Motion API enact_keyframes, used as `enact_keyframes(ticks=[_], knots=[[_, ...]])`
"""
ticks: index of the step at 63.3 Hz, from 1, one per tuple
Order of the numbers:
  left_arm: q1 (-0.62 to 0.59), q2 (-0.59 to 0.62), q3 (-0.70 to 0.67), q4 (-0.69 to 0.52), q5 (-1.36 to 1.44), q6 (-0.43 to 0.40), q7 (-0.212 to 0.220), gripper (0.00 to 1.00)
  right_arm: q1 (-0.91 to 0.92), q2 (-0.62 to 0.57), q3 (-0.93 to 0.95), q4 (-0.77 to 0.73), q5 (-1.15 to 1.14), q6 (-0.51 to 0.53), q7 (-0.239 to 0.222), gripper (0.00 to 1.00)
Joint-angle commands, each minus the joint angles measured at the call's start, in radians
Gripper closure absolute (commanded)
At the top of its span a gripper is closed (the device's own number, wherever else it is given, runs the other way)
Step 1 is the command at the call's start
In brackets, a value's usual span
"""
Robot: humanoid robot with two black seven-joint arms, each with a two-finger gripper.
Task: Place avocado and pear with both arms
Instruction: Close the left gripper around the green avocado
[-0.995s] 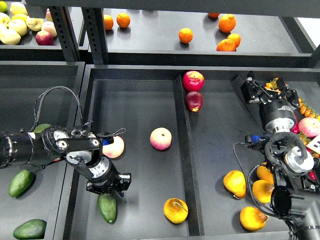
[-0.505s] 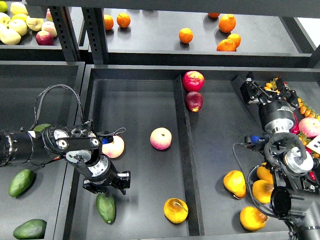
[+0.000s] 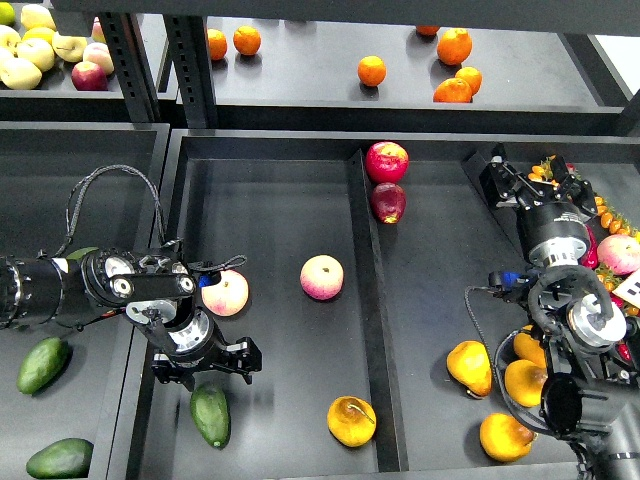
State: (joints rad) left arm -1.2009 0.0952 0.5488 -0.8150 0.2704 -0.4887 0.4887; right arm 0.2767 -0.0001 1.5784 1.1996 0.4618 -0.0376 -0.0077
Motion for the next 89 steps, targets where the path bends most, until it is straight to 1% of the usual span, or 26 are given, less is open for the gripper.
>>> enact_keyframes(ticks=[1,9,37,54,61,69,79,89], knots=[[0.014,0.005,0.011,0.002,0.0,0.0,0.0,0.02,-0.005,0.0,0.0,0.0,0.0,0.002,0.0,0.0],[0.035,0.023,0.013,0.007,0.0,0.0,0.0,0.02,-0.008,0.0,0.0,0.0,0.0,0.002,0.0,0.0],[0.109,0.014,-0.001,0.04,0.003,0.0,0.0,0.02,-0.008,0.0,0.0,0.0,0.0,0.002,0.0,0.0],[0.116,0.0,-0.003,0.059,0.009,0.0,0.0,0.02,-0.008,0.0,0.0,-0.002,0.0,0.002,0.0,0.0],[0.121,-0.009,-0.004,0.068,0.009,0.0,0.0,0.04,-0.008,0.0,-0.001,-0.002,0.0,0.002,0.0,0.0],[0.13,-0.018,-0.007,0.069,0.009,0.0,0.0,0.08,-0.01,0.0,0.0,-0.005,0.0,0.004,0.0,0.0],[0.129,-0.026,-0.009,0.069,0.007,0.0,0.0,0.18,-0.01,0.0,0.0,-0.005,0.0,0.004,0.0,0.0],[0.127,-0.028,-0.017,0.068,0.004,0.0,0.0,0.32,-0.01,0.0,0.0,-0.005,0.0,0.004,0.0,0.0]])
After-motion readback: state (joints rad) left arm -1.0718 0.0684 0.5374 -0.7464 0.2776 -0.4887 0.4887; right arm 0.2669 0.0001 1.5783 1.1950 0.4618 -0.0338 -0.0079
